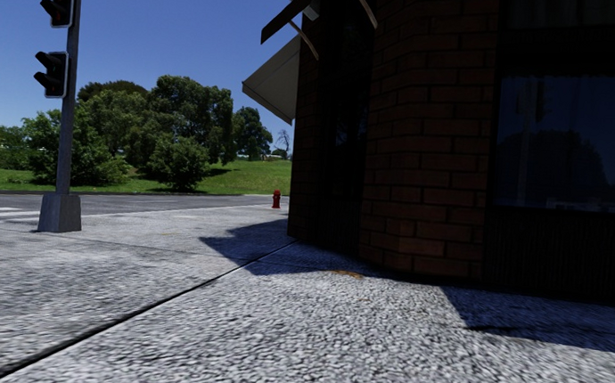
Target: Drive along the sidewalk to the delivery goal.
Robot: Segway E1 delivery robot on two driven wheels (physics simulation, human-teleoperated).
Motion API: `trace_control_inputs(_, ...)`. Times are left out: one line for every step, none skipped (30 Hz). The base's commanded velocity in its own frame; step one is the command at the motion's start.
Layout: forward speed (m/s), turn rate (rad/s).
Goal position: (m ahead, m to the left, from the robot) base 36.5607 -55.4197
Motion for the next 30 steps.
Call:
trace_control_inputs(0.00, 0.00)
trace_control_inputs(0.00, 0.00)
trace_control_inputs(0.00, 0.00)
trace_control_inputs(0.00, 0.00)
trace_control_inputs(0.00, 0.00)
trace_control_inputs(0.00, 0.00)
trace_control_inputs(0.00, 0.00)
trace_control_inputs(0.00, 0.00)
trace_control_inputs(0.00, 0.00)
trace_control_inputs(0.00, 0.00)
trace_control_inputs(0.00, 0.00)
trace_control_inputs(0.00, 0.00)
trace_control_inputs(0.00, 0.00)
trace_control_inputs(0.00, 0.00)
trace_control_inputs(0.00, 0.00)
trace_control_inputs(0.00, 0.00)
trace_control_inputs(0.00, 0.00)
trace_control_inputs(0.00, 0.00)
trace_control_inputs(0.00, 0.00)
trace_control_inputs(0.00, 0.00)
trace_control_inputs(0.00, 0.00)
trace_control_inputs(0.00, 0.00)
trace_control_inputs(0.00, 0.00)
trace_control_inputs(0.00, 0.00)
trace_control_inputs(0.00, 0.00)
trace_control_inputs(0.00, 0.00)
trace_control_inputs(0.00, 0.00)
trace_control_inputs(0.00, 0.00)
trace_control_inputs(0.00, 0.00)
trace_control_inputs(0.00, 0.00)
